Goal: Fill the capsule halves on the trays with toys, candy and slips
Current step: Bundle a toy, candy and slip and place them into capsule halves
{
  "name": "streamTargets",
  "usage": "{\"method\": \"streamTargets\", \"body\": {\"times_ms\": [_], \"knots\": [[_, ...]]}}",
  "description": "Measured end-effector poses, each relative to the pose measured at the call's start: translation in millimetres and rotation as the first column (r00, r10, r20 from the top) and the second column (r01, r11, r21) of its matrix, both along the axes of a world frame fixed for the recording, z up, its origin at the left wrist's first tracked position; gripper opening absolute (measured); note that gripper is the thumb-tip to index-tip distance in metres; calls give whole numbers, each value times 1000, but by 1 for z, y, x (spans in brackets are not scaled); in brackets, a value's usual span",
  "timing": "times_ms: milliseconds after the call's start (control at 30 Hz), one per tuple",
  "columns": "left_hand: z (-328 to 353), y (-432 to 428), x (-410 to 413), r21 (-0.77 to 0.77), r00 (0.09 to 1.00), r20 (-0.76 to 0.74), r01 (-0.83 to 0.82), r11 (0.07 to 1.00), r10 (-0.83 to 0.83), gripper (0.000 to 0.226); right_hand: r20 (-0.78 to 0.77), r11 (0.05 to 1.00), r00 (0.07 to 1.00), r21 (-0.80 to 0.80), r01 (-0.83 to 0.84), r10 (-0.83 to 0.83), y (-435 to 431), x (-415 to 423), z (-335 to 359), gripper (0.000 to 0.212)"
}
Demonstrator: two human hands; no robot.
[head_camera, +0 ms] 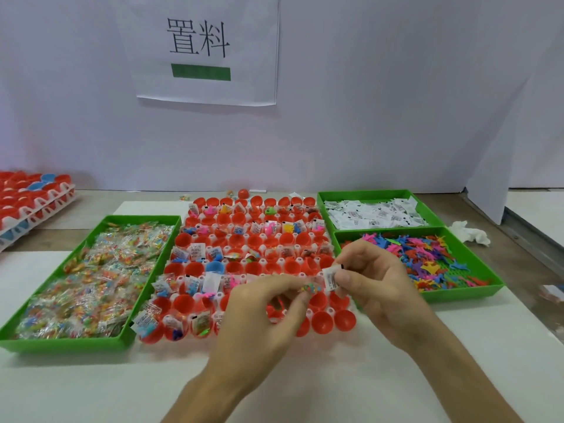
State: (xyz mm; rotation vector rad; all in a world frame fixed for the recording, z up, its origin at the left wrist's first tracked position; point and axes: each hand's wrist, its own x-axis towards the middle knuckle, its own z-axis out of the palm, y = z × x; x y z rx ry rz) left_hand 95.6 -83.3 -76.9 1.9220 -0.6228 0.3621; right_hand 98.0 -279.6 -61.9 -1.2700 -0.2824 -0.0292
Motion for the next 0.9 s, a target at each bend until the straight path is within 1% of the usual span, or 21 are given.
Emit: {"method": "streamTargets", "body": {"times_ms": [33, 67, 100, 167, 200, 267, 333, 400, 500, 567, 633, 667, 700, 733, 767, 800, 833, 867, 900], "knots": [[0, -1, 0, -53, 998, -53, 15, 998, -18, 14, 9, 999, 999, -2, -36, 36, 2, -1, 1, 30], [1, -1, 0, -94, 993, -106, 37, 995, -47, 12, 26, 999, 999, -40, -36, 37, 5, -3, 1, 27], [1, -1, -1, -131, 984, -154, 65, 989, -85, 11, 55, 994, 998, -105, 3, 3, 9, -5, 1, 22], [3, -1, -3, -215, 962, -225, 108, 971, -157, 17, 132, 966, 986, -224, 132, -104, 17, -8, 0, 15], [4, -2, -3, -252, 950, -253, 116, 961, -181, 18, 169, 946, 974, -260, 193, -152, 20, -9, 0, 15], [3, -2, -2, -317, 931, -292, 123, 940, -220, 16, 211, 922, 956, -286, 262, -206, 24, -10, -1, 14], [3, -2, -1, -343, 918, -306, 142, 929, -253, 17, 222, 911, 947, -293, 291, -232, 25, -11, -1, 14], [3, -2, -2, -332, 907, -309, 179, 926, -286, 18, 236, 890, 938, -324, 321, -252, 25, -12, 0, 15], [2, -3, -1, -327, 919, -283, 176, 928, -274, 12, 249, 859, 934, -384, 339, -258, 26, -14, 0, 16], [1, -2, 0, -335, 932, -254, 165, 928, -257, 14, 216, 880, 957, -393, 268, -195, 24, -13, 2, 18], [1, -3, -1, -357, 933, -224, 191, 914, -283, 15, 170, 913, 977, -366, 182, -127, 15, -10, 5, 19], [1, -3, -1, -369, 932, -212, 203, 907, -295, 15, 163, 918, 975, -343, 197, -148, 6, -8, 7, 16], [1, -3, -2, -377, 933, -202, 207, 903, -298, 16, 162, 913, 963, -317, 258, -216, -4, -5, 9, 13], [1, -3, -3, -379, 937, -194, 202, 903, -291, 16, 161, 887, 935, -301, 351, -316, -16, -1, 9, 14], [1, -4, -3, -377, 942, -188, 193, 906, -278, 16, 172, 823, 885, -325, 466, -433, -28, 2, 7, 19], [1, -4, -4, -373, 948, -178, 183, 910, -263, 15, 208, 717, 817, -397, 573, -538, -41, 7, 3, 25], [0, -5, -6, -364, 957, -159, 172, 915, -243, 14, 260, 585, 755, -500, 639, -602, -53, 10, -2, 27], [-1, -7, -7, -337, 971, -120, 158, 928, -209, 13, 296, 466, 724, -602, 648, -624, -62, 13, -7, 26], [-2, -8, -9, -289, 986, -53, 137, 947, -159, 12, 292, 385, 727, -695, 608, -622, -69, 15, -12, 23]]}}
